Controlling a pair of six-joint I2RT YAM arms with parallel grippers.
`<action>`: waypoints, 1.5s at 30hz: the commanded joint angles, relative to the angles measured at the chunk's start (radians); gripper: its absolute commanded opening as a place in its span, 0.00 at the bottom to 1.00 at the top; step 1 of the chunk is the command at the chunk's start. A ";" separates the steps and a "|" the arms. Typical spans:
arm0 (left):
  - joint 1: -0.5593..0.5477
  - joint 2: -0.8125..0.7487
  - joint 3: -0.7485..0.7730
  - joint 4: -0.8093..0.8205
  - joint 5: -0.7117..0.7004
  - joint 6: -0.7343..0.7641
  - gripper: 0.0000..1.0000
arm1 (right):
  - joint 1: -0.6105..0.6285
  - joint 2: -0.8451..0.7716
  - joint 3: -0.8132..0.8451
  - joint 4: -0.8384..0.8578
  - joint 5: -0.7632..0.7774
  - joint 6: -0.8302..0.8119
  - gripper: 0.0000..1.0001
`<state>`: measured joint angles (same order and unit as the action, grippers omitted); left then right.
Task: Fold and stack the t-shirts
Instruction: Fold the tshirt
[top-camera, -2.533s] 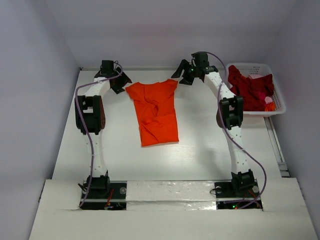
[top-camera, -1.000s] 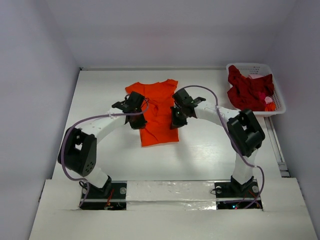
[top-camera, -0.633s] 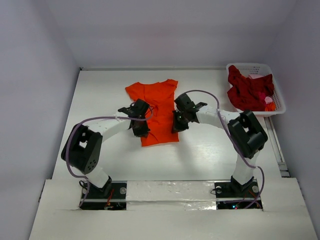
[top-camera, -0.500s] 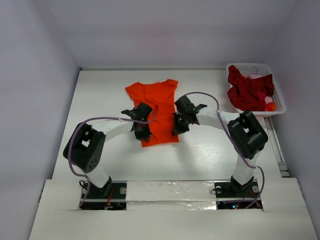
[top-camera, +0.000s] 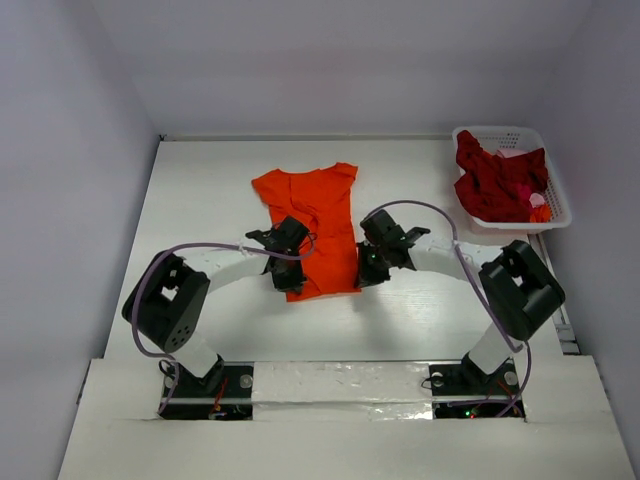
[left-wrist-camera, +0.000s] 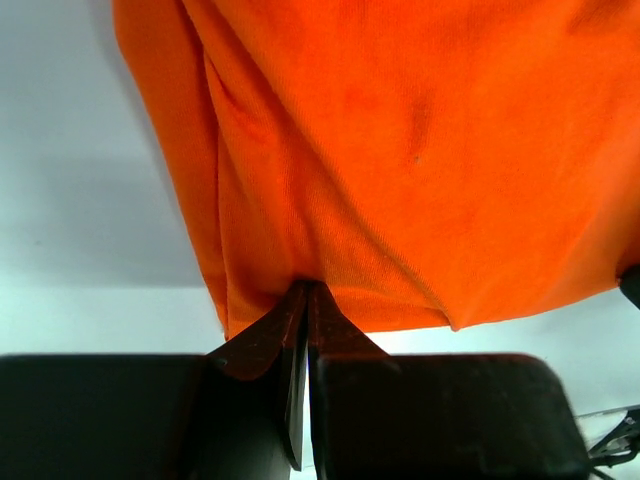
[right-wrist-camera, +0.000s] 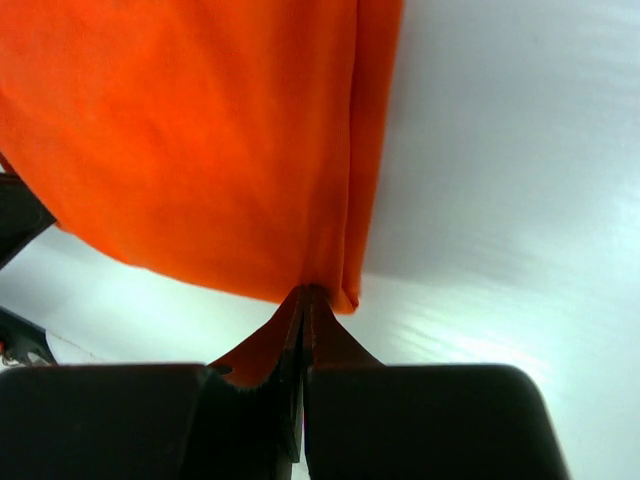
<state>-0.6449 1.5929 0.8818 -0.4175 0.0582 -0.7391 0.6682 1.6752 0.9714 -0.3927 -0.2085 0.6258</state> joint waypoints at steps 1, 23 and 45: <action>-0.027 -0.019 -0.063 -0.087 0.002 0.007 0.00 | 0.014 -0.068 -0.028 0.003 0.015 0.014 0.00; -0.045 -0.082 -0.121 -0.115 -0.014 -0.013 0.00 | 0.091 0.098 0.254 -0.133 0.103 -0.089 0.00; -0.073 -0.142 -0.119 -0.208 -0.021 0.026 0.00 | 0.123 0.032 -0.129 -0.009 0.078 0.037 0.00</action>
<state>-0.7025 1.4960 0.8001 -0.5156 0.0593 -0.7376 0.7795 1.7103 0.9310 -0.2653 -0.1799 0.6628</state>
